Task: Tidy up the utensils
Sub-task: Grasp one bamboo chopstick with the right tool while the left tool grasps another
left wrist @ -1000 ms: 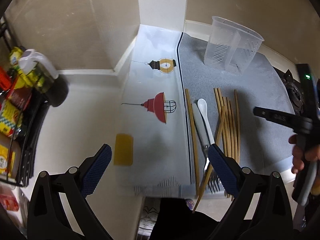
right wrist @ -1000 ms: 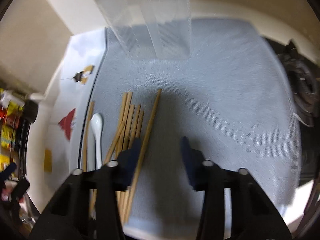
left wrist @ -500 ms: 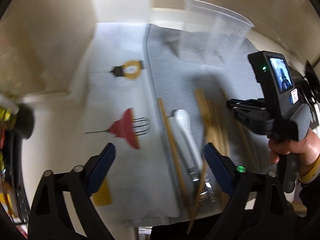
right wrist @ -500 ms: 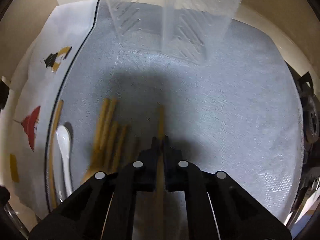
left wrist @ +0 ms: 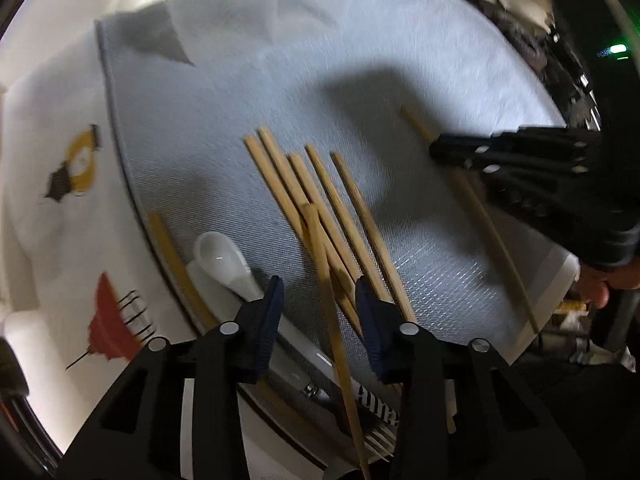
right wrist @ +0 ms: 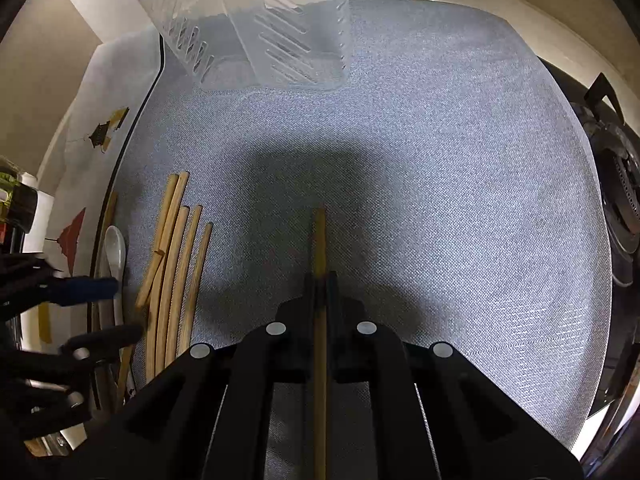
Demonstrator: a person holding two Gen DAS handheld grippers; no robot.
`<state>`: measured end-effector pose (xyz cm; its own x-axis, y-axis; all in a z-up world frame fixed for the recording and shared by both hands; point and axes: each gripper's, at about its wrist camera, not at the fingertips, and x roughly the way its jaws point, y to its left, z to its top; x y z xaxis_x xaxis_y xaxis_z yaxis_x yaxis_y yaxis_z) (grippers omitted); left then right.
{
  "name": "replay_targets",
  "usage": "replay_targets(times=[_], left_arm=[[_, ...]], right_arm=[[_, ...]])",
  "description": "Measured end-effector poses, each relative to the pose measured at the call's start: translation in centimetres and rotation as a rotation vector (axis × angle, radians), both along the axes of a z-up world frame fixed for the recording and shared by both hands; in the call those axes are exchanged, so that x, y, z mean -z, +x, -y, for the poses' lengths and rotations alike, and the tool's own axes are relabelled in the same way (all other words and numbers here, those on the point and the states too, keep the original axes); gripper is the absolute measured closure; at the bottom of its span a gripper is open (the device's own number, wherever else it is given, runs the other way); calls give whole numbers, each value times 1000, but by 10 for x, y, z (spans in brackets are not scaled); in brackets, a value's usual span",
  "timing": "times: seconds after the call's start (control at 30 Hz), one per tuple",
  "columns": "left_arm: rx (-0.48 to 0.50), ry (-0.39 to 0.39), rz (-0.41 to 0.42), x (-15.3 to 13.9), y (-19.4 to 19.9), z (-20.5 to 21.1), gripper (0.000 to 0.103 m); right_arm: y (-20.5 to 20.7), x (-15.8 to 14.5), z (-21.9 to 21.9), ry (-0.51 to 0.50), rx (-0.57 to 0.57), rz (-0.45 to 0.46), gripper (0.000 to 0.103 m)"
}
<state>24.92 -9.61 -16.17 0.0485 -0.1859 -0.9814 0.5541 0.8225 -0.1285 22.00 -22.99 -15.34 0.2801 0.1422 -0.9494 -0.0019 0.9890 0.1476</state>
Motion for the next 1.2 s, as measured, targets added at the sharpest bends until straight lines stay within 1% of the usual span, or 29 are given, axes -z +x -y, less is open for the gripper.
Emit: replay_targets(times=[0.1, 0.17, 0.2, 0.23, 0.27, 0.3, 0.33, 0.37, 0.5, 0.53, 0.57, 0.6, 0.7, 0.8, 0.87, 0.9, 1.03, 1.07, 1.17, 1.2], left_arm=[[-19, 11, -9, 7, 6, 3, 67], [-32, 2, -13, 8, 9, 5, 67], [-41, -7, -20, 8, 11, 6, 68], [-47, -13, -25, 8, 13, 6, 76], [-51, -27, -38, 12, 20, 7, 86], [-61, -55, -71, 14, 23, 6, 88], [-79, -70, -83, 14, 26, 5, 90], [-94, -81, -85, 14, 28, 4, 96], [-133, -133, -65, 0, 31, -3, 97], [-139, -145, -53, -7, 30, -5, 97], [-148, -160, -37, -7, 23, -3, 97], [-161, -179, -21, -14, 21, -5, 97], [-199, -229, 40, -36, 19, -11, 97], [-236, -289, 108, -64, 12, -18, 97], [-247, -325, 147, -85, 0, -40, 97], [-255, -351, 184, -99, -2, -43, 97], [-259, -394, 279, -131, -10, -47, 97], [-261, -404, 297, -139, -13, -53, 97], [-265, -440, 355, -158, -14, -56, 97], [-261, -448, 386, -165, -14, -56, 97]], right_arm=[[-7, -2, 8, 13, -5, -2, 97], [-14, -8, 15, 18, -12, -4, 97], [-15, -1, 23, 20, -15, -1, 97], [-14, 1, 27, 20, -19, -1, 97], [-13, 1, 31, 21, -22, 0, 97], [-13, -1, 37, 22, -24, -1, 97], [-16, -1, 39, 23, -26, -1, 97], [-18, -4, 38, 22, -28, -2, 97], [-9, -4, 32, 26, -29, -13, 97], [-6, -6, 26, 30, -28, -15, 97], [-8, -8, 28, 37, -25, -12, 97], [-8, -12, 30, 43, -23, -6, 97], [-11, -30, 39, 62, -22, 44, 97], [-15, -55, 47, 79, -20, 111, 97], [-18, -74, 53, 80, -27, 156, 97], [-20, -87, 54, 80, -34, 187, 97], [-26, -130, 59, 71, -56, 290, 97], [-28, -140, 62, 73, -55, 313, 97], [-32, -165, 65, 79, -49, 369, 97], [-31, -169, 60, 78, -47, 383, 98]])
